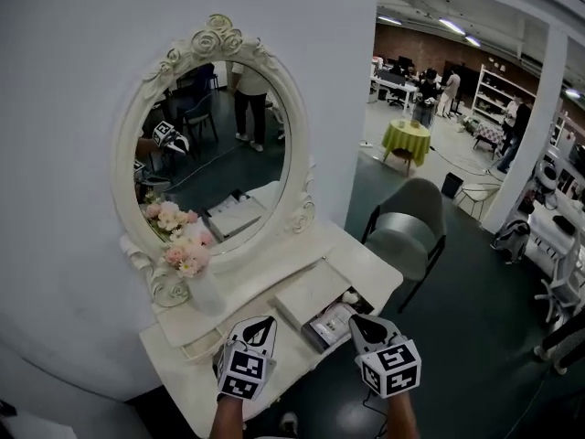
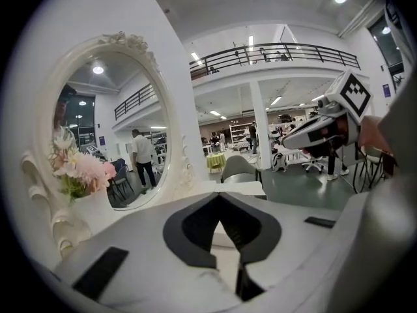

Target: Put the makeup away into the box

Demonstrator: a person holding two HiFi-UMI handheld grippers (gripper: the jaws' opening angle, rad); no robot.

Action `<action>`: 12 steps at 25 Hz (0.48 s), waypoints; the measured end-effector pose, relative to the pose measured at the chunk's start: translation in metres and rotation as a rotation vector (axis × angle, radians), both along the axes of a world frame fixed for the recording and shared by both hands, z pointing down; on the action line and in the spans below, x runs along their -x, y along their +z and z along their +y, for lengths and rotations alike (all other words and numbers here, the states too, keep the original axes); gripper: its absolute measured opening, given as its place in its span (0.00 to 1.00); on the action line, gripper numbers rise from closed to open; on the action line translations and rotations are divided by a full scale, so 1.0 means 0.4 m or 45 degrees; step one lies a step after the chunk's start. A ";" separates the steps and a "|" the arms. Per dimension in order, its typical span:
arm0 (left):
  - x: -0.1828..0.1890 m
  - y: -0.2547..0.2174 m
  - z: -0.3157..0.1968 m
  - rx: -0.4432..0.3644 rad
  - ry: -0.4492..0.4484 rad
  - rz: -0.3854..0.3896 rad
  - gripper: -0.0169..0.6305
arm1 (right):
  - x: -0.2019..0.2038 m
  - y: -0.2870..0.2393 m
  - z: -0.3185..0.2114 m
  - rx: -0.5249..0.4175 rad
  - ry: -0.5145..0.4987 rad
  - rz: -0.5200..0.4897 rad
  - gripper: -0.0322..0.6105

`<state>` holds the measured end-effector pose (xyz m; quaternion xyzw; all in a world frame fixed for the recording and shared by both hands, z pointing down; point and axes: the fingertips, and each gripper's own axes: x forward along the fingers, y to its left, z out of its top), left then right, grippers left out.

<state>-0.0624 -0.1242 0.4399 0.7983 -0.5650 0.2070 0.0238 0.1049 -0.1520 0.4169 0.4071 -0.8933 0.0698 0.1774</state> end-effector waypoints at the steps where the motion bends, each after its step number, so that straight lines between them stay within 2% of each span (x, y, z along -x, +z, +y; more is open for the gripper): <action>1: 0.019 0.012 -0.006 0.011 -0.012 0.003 0.05 | 0.020 0.013 -0.008 0.011 -0.014 0.008 0.05; 12: 0.191 0.159 -0.046 0.183 -0.142 0.044 0.07 | 0.248 0.126 -0.094 0.151 -0.193 0.031 0.05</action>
